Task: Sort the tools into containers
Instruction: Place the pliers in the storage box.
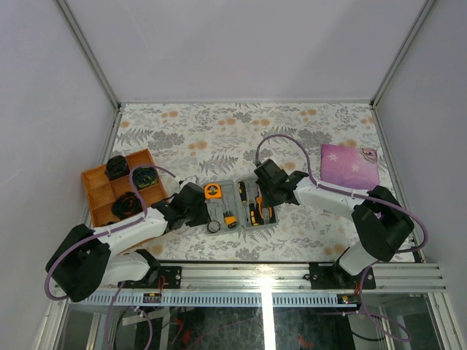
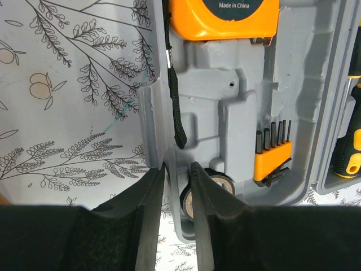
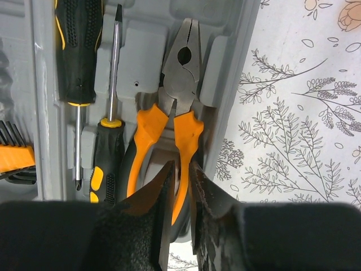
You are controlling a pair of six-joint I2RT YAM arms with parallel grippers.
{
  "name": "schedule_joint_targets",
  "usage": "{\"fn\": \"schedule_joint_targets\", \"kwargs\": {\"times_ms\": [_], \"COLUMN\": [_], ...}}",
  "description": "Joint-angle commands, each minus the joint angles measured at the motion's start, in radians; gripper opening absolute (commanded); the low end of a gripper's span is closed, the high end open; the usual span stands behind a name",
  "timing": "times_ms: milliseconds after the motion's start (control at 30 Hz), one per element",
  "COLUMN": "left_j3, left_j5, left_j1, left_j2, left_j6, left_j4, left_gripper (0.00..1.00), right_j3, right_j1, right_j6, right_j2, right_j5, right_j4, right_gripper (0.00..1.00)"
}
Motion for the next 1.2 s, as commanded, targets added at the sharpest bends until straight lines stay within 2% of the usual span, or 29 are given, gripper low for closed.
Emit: {"fn": "schedule_joint_targets", "kwargs": {"times_ms": [0,300,633,867,1167], "left_j3": [0.000,0.002,0.001,0.002,0.003], "left_j5": [0.007,0.011,0.014,0.013,0.008], "left_j1": [0.006,0.005,0.006,0.006,0.006], "left_j2": [0.004,0.009,0.017,0.016,0.011], "left_j6": [0.015,0.019,0.019,0.020,0.022], "left_j4": [0.031,0.032,0.038,0.036,0.029], "left_gripper": [0.24,0.24,0.24,0.24,0.24], "right_j3": [0.013,0.013,-0.043,-0.047,-0.026], "right_j1": [0.000,0.000,-0.001,0.000,0.000], "right_j6": [-0.017,-0.028,-0.010,-0.009,-0.017], "right_j2": [0.030,0.082,0.104,0.121,-0.028], "right_j5": [-0.034,0.046,0.103,0.091,0.088], "right_j4": [-0.004,0.025,0.097,0.099,0.047], "right_gripper": [0.22,0.11,0.05,0.05,0.15]}}
